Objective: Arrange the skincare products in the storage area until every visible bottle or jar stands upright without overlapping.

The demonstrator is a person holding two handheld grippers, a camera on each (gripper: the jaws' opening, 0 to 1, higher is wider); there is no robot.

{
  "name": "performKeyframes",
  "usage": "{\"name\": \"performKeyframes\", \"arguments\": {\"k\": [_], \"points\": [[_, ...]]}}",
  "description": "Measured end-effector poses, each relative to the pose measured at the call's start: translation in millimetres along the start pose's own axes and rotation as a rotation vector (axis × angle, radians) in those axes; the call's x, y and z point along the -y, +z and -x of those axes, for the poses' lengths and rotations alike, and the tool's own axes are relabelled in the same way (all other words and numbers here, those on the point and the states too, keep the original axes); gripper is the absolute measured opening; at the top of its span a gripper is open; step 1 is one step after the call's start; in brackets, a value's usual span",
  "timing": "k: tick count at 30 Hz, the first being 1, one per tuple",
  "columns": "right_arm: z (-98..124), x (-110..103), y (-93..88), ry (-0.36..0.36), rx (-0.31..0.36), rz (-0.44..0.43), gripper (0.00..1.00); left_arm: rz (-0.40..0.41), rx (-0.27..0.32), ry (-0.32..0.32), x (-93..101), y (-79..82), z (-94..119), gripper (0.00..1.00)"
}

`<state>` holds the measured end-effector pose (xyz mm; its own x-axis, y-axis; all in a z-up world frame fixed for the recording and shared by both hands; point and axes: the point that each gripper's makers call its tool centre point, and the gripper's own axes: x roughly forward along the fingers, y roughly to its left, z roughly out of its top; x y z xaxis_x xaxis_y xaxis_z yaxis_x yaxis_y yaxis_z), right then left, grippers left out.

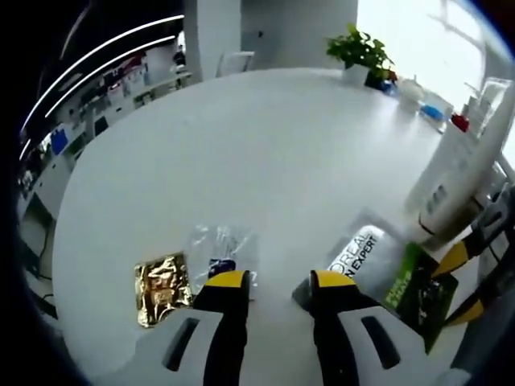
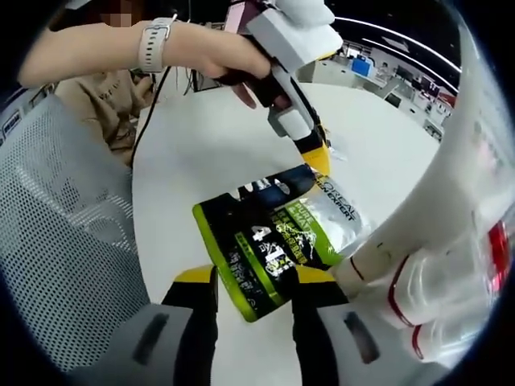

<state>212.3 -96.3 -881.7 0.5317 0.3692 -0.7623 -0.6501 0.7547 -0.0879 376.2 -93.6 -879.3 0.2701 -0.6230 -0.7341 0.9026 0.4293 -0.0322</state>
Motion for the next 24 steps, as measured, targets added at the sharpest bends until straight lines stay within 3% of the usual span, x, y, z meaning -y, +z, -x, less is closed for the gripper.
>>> {"name": "performKeyframes", "arguments": {"k": [8, 13, 17, 24], "points": [[0.1, 0.5, -1.7, -0.001, 0.001, -0.02, 0.36, -0.005, -0.005, 0.0, -4.0, 0.4, -2.7, 0.29], [3.5, -1.6, -3.6, 0.003, -0.021, 0.008, 0.32, -0.034, -0.02, -0.002, -3.8, -0.5, -0.2, 0.33], [10.3, 1.7, -1.5, -0.007, -0.019, 0.003, 0.3, -0.03, -0.005, -0.007, 3.0, 4.0, 10.5, 0.34], [31.0, 1.6, 17.4, -0.02, 0.041, 0.005, 0.29, -0.039, 0.022, -0.009, 18.7, 12.1, 35.2, 0.35]]}}
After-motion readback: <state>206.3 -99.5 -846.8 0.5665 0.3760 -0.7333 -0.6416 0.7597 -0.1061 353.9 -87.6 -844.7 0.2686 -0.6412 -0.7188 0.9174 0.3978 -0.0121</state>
